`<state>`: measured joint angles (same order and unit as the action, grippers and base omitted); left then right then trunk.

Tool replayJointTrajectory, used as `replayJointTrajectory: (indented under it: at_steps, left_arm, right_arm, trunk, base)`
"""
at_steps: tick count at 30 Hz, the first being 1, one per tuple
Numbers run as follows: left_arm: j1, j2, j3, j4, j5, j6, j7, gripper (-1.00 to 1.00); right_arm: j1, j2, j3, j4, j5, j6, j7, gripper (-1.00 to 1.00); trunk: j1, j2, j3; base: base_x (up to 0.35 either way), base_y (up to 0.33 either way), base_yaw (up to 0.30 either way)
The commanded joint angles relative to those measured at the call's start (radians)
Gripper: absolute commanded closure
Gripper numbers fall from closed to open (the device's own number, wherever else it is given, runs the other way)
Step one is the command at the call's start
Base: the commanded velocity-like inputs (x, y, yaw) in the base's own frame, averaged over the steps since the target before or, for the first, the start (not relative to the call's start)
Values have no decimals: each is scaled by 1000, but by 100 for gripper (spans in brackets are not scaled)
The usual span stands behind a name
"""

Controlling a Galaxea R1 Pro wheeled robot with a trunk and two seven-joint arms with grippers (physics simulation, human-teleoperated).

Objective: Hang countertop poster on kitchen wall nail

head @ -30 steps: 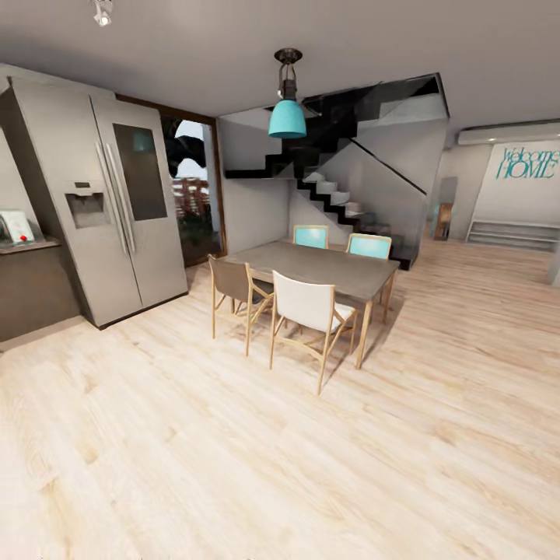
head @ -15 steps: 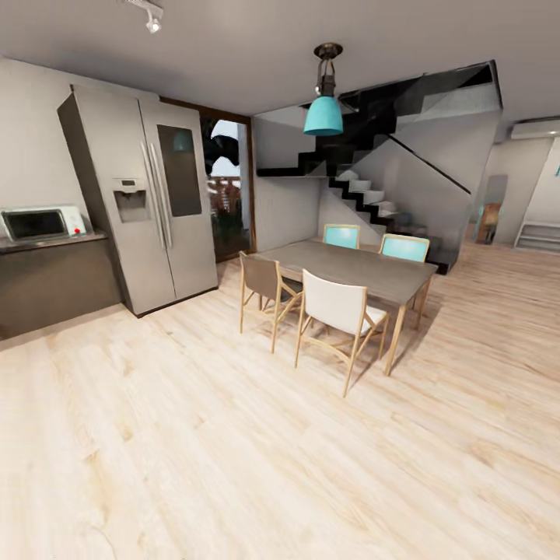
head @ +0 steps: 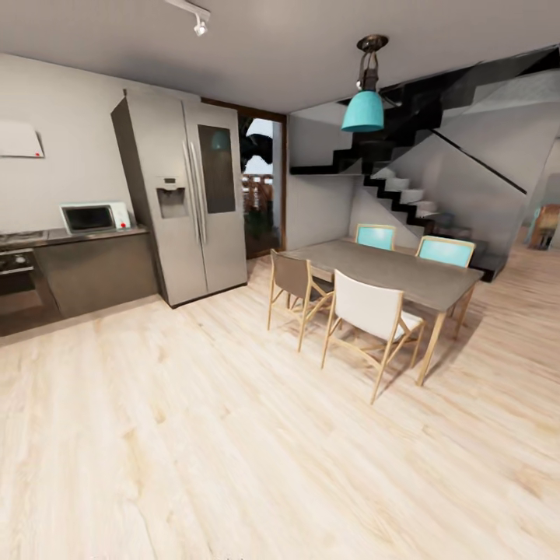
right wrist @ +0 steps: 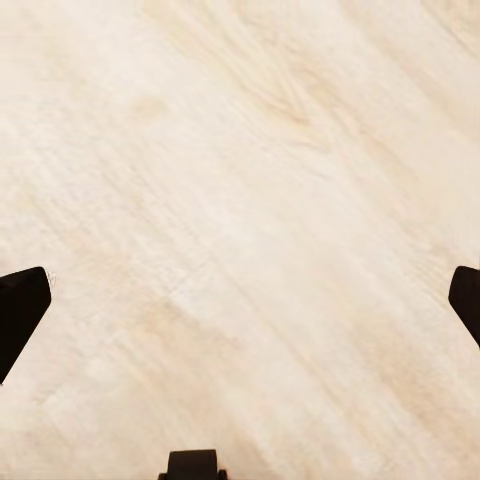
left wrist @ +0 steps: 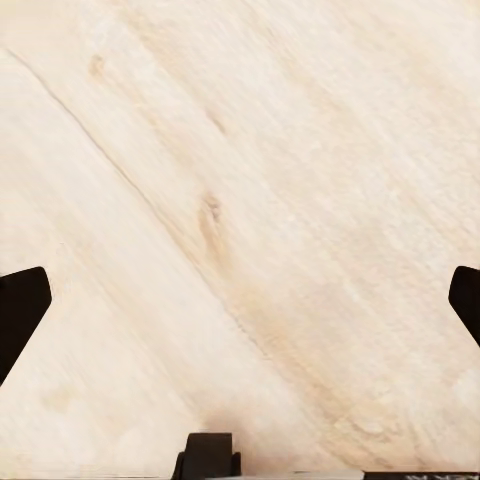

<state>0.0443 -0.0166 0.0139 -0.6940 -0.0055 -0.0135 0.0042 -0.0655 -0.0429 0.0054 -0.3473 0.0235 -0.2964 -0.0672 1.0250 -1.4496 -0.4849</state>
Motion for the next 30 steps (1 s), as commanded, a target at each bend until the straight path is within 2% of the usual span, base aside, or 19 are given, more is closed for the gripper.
replayJointTrajectory:
  at_steps: [1,8,17,30]
  left_arm:
    - [0,0,1,-1,-1,-1,0,-100]
    - [0,-1,1,-1,-1,-1,1,-100]
    - [0,-2,9,-2,-1,0,3,-100]
    - [0,-1,14,-1,-1,-1,4,-100]
  right_arm:
    - [0,0,1,1,3,-3,-4,-100]
    - [0,1,2,1,6,-2,-3,-100]
    - [0,1,2,1,22,-2,-3,-100]
    - [0,1,2,1,23,-4,-3,-100]
  trunk:
    - [0,0,-1]
    - [0,0,-4]
    - [0,0,-5]
    - [0,0,-5]
  base:
    - [0,0,269]
    - [0,-18,253]
    - [0,-202,130]
    - [0,-23,271]
